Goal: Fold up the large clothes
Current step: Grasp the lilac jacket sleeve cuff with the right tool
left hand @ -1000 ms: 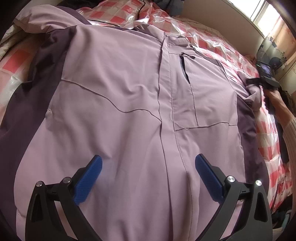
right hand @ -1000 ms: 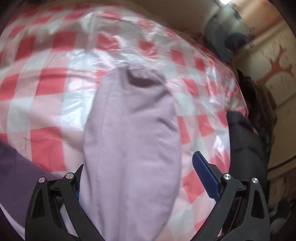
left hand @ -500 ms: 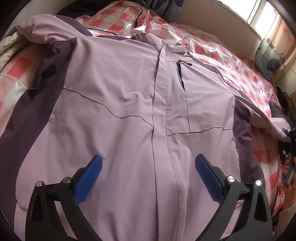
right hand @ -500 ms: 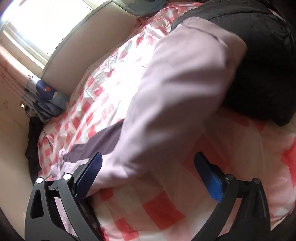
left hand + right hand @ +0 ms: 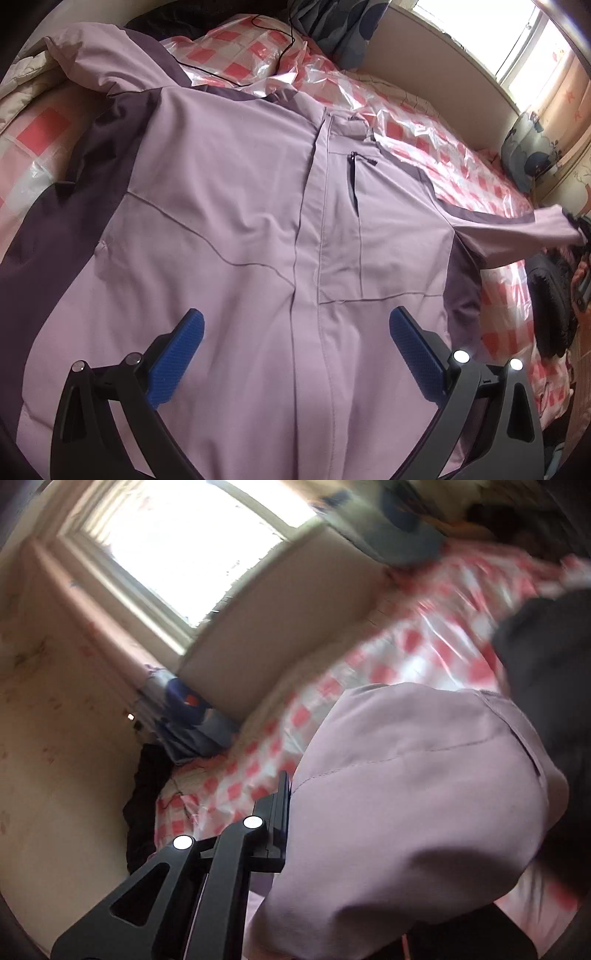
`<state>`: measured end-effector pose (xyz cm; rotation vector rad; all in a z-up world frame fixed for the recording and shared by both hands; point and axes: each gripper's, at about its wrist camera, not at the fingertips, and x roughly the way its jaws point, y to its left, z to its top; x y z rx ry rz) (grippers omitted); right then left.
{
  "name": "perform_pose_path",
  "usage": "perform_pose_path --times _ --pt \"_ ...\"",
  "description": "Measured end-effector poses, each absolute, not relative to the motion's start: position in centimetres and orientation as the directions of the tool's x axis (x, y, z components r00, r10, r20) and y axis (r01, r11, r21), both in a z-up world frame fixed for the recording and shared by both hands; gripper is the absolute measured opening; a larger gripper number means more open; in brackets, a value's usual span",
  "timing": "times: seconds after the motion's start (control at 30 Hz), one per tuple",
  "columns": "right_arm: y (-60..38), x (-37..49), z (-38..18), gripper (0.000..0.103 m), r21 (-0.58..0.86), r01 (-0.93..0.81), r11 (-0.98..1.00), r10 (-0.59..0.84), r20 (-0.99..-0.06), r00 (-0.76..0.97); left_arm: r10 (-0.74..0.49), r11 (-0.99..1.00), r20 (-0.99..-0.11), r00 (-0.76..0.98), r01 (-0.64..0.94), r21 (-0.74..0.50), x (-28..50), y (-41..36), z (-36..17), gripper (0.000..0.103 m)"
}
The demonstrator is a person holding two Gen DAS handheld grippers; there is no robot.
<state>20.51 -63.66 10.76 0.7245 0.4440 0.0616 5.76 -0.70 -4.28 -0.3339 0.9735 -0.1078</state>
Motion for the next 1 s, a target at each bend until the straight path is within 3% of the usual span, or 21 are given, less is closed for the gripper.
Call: perform_pose_path --times 0.1,0.17,0.2,0.27,0.33,0.4,0.43,0.5,0.57,0.63,0.67,0.83,1.0 --pt "-62.8 24.4 17.3 0.009 0.545 0.030 0.838 0.173 -0.316 0.933 -0.275 0.926 -0.761 0.587 -0.051 -0.374 6.3 -1.6 -4.3 0.096" --pt "-63.7 25.3 17.6 0.009 0.531 0.083 0.844 0.109 -0.320 0.941 -0.312 0.904 -0.745 0.589 -0.056 -0.423 6.7 -2.0 -4.7 0.096" --pt "-65.1 26.1 16.6 0.009 0.539 0.149 0.829 0.055 -0.345 0.937 -0.330 0.891 -0.741 0.584 -0.068 -0.450 6.8 -2.3 -5.1 0.096" --pt "-68.6 26.6 12.6 0.022 0.571 0.318 0.757 -0.039 -0.446 0.894 -0.370 0.870 -0.746 0.554 -0.074 -0.487 7.1 -3.3 -6.3 0.096" --pt "-72.0 25.5 7.6 0.043 0.589 0.474 0.654 -0.086 -0.565 0.821 -0.387 0.875 -0.765 0.514 -0.055 -0.480 7.3 -4.5 -7.3 0.096" --pt "-74.4 22.9 3.6 0.043 0.603 0.548 0.580 -0.079 -0.628 0.775 -0.366 0.896 -0.776 0.514 -0.029 -0.442 7.1 -5.4 -7.5 0.096" --pt "-75.1 20.8 2.2 0.044 0.626 0.560 0.542 -0.064 -0.634 0.771 -0.362 0.901 -0.773 0.521 -0.016 -0.433 7.0 -5.6 -7.2 0.096" --pt "-75.7 15.3 0.8 0.045 0.700 0.494 0.516 -0.035 -0.559 0.829 -0.354 0.907 -0.763 0.541 -0.001 -0.421 6.5 -5.6 -6.5 0.096" --pt "-75.4 10.0 1.8 0.055 0.714 0.432 0.551 -0.020 -0.506 0.862 -0.350 0.906 -0.742 0.572 0.006 -0.423 5.9 -5.1 -5.4 0.096" --pt "-73.1 4.2 2.3 0.085 0.704 0.354 0.616 0.051 -0.483 0.874 -0.351 0.905 -0.721 0.597 0.017 -0.426 5.3 -4.7 -4.3 0.096" --pt "-70.8 1.7 1.9 0.088 0.695 0.289 0.658 0.147 -0.496 0.856 -0.349 0.906 -0.715 0.606 0.023 -0.422 5.0 -4.7 -3.8 0.096" --pt "-55.5 -7.0 -1.8 0.088 0.702 0.020 0.712 0.575 -0.600 0.556 -0.345 0.911 -0.685 0.641 0.054 -0.408 2.2 -4.1 -1.0 0.096" --pt "-46.1 -12.3 -5.4 0.088 0.620 -0.048 0.783 0.601 -0.735 0.314 -0.343 0.909 -0.667 0.661 0.057 -0.412 -3.2 -1.5 1.1 0.096"
